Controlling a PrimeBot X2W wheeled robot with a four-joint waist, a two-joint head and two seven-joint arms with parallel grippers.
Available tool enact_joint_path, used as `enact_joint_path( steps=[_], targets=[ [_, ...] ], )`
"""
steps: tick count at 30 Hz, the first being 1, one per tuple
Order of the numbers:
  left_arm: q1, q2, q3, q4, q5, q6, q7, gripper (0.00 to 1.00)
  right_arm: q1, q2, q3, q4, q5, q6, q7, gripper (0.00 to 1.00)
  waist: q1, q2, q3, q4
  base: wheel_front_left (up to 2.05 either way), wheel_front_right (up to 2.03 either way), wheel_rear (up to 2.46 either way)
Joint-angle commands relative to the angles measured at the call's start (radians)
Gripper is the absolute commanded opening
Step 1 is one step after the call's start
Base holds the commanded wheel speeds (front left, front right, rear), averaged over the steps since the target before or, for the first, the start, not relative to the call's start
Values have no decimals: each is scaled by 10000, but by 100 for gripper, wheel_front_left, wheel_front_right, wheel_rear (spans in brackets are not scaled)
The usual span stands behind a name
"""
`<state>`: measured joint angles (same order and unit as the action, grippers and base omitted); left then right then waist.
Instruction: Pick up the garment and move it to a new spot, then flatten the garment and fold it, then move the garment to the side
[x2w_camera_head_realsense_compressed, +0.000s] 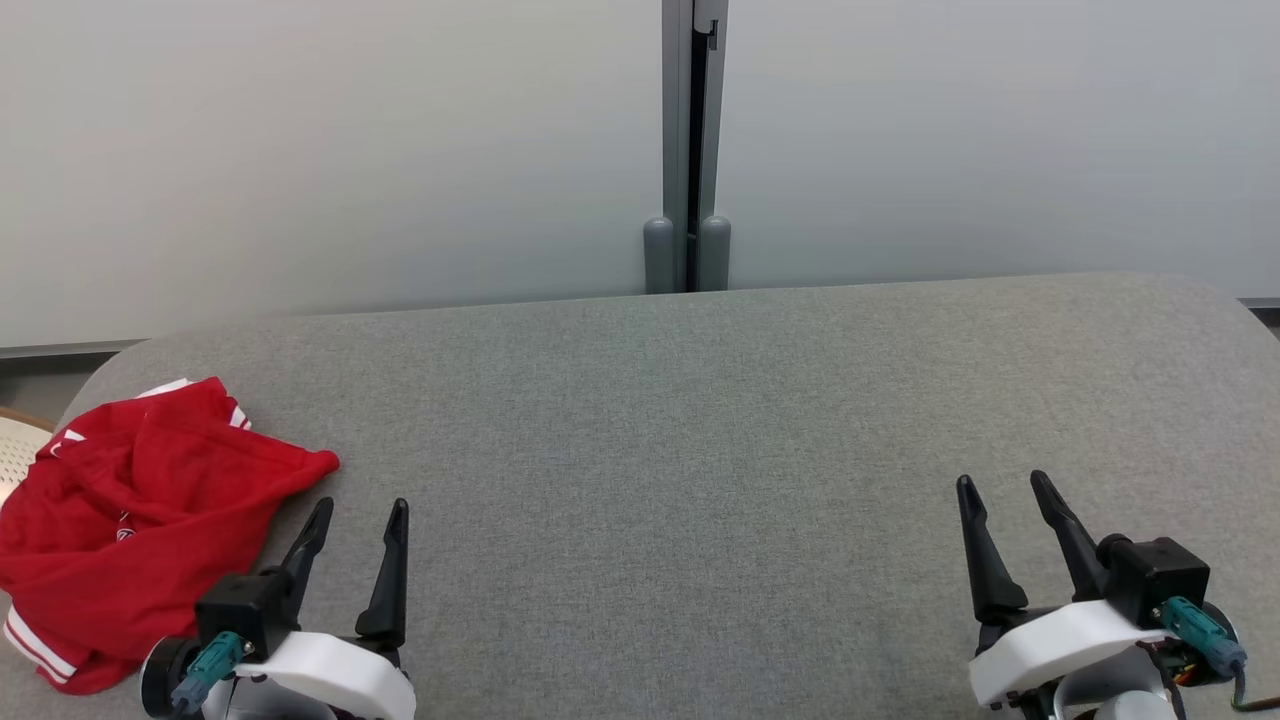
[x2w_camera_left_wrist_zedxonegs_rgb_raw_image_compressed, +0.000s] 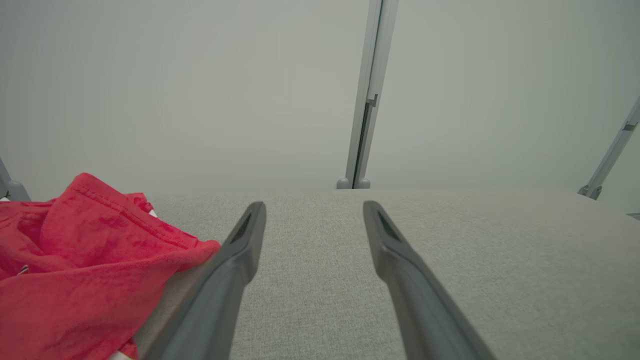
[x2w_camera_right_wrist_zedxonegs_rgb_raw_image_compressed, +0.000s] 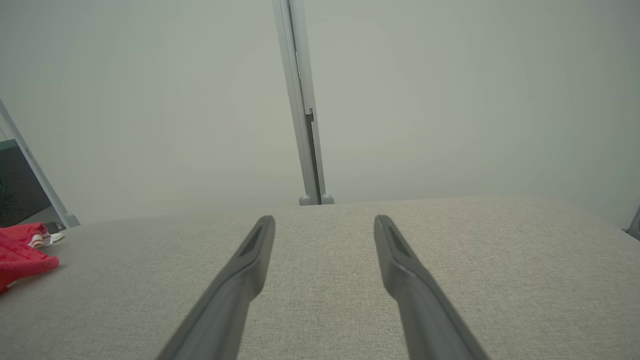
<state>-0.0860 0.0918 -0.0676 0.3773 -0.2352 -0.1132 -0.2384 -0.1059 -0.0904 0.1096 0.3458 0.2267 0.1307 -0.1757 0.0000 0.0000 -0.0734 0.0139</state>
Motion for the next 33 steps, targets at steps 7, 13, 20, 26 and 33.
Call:
enact_joint_path(
  steps=[7,13,20,26,33],
  targets=[
    [-148,51,15,225,506,57,-191,100,37,-8,35,116,-474,0,-160,100,0,0,-43,6,0,0,0],
    [-199,10,21,405,716,38,-284,100,44,35,50,179,-718,0,-287,100,0,0,-67,19,0,0,0],
    [-238,-21,85,496,583,33,-281,100,52,105,-34,251,-408,0,-313,100,0,0,-38,17,0,0,0],
    [-278,-27,127,590,535,19,-281,100,19,126,-45,274,-388,0,-304,100,0,0,-26,23,0,0,0],
    [-308,-55,142,670,512,10,-281,100,-9,138,-34,262,-414,0,-334,100,0,0,-23,78,0,0,0]
  ],
)
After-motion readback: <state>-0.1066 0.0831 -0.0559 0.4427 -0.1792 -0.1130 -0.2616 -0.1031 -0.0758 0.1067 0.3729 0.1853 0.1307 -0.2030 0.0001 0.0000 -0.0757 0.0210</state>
